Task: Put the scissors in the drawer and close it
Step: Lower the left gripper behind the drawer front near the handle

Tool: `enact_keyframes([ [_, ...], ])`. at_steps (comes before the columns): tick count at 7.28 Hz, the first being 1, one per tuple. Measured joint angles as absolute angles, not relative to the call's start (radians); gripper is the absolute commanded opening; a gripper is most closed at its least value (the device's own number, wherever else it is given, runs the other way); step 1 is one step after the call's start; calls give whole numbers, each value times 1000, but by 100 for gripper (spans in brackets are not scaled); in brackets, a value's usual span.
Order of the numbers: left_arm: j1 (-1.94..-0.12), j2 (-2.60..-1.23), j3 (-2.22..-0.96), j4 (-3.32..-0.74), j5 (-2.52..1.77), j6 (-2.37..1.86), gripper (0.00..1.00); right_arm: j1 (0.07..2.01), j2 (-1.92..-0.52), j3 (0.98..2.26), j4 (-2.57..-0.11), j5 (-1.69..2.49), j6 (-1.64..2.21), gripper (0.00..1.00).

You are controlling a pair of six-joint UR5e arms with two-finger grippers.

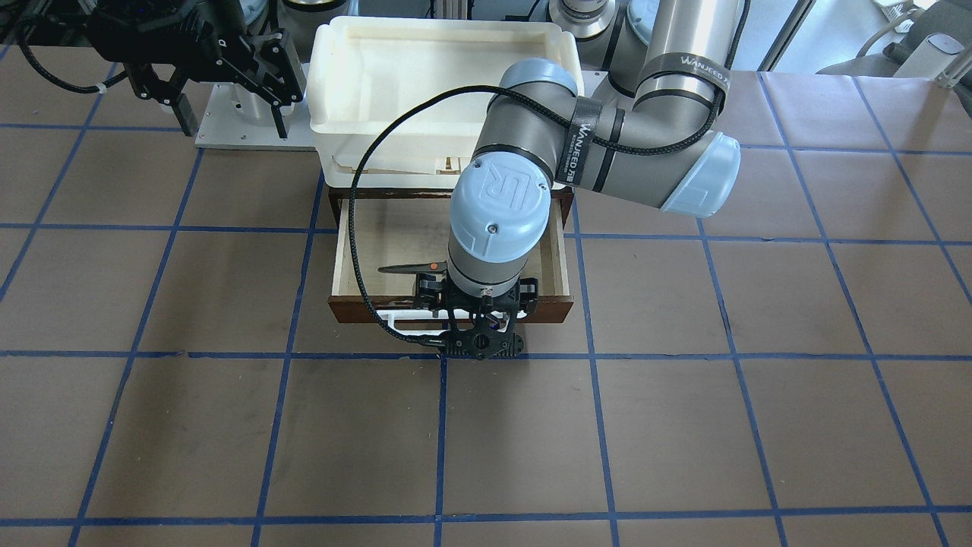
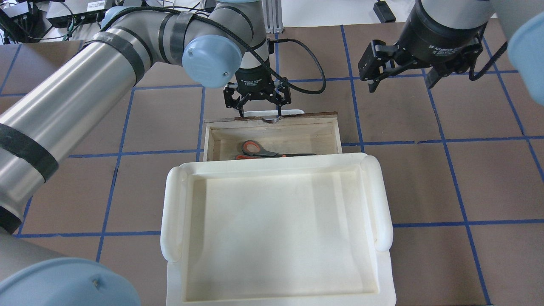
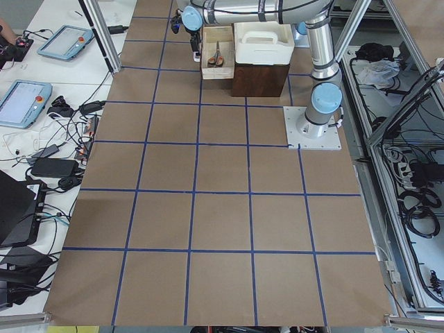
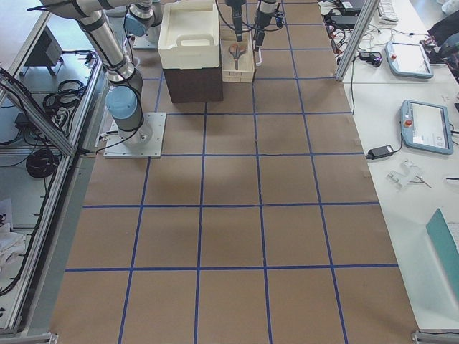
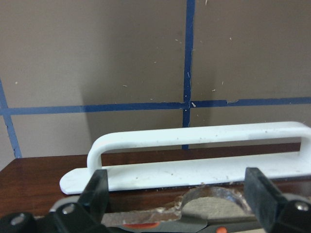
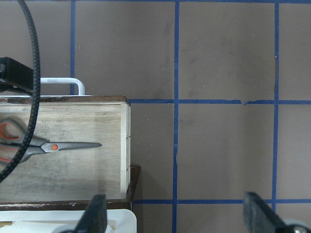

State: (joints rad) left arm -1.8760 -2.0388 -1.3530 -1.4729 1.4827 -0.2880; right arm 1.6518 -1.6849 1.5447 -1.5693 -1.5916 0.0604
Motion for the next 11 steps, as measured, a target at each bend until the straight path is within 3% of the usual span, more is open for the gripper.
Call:
enact_keyframes([
  [11,-1862,-2153,-1293,-1303,1492,-281,100,1652,-1685,1545,-1578,-1593,60,100],
])
